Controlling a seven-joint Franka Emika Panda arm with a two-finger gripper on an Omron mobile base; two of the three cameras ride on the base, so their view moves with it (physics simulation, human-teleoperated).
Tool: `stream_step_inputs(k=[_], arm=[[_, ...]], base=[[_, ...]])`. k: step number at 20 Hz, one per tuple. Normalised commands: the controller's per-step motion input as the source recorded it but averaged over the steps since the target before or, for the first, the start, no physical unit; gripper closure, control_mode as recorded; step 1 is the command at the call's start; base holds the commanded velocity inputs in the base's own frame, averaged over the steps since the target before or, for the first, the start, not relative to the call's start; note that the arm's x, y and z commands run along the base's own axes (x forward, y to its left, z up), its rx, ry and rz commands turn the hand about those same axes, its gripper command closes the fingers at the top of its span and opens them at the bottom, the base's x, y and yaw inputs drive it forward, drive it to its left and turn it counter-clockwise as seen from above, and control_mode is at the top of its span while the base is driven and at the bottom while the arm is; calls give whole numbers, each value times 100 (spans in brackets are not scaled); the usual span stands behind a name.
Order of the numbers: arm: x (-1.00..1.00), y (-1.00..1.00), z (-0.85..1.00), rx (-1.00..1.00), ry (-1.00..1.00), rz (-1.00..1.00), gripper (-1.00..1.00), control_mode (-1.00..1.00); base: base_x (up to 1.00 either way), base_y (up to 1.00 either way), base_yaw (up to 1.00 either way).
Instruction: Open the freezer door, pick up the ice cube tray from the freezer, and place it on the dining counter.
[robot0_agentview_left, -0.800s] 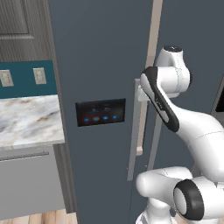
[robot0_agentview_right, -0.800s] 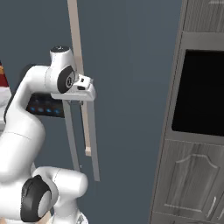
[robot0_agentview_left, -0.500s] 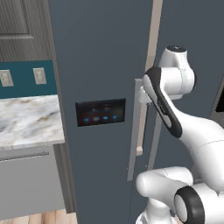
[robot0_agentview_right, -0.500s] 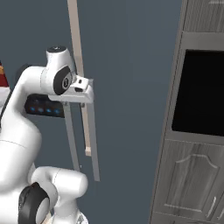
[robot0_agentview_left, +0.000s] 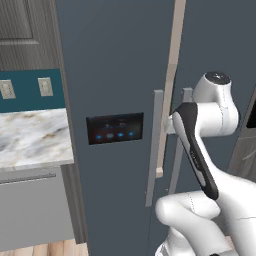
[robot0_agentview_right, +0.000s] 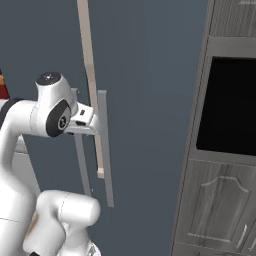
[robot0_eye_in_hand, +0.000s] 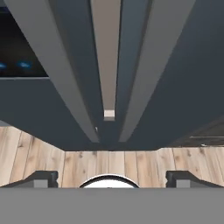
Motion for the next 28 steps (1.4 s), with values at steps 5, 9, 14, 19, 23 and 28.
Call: stream_step_inputs(k=[5, 9, 14, 19, 23, 28], arm=[[0, -1, 0, 1, 0, 0, -100, 100], [0, 0, 0, 0, 0, 0, -100, 100], [0, 0, 0, 0, 0, 0, -100, 100], [0, 0, 0, 0, 0, 0, -100, 100], [0, 0, 0, 0, 0, 0, -100, 100], [0, 0, 0, 0, 0, 0, -100, 100]], base=[[0, 0, 0], [-37, -4, 0], [-55, -39, -1], [-11, -66, 0], [10, -56, 0], [18, -23, 0]])
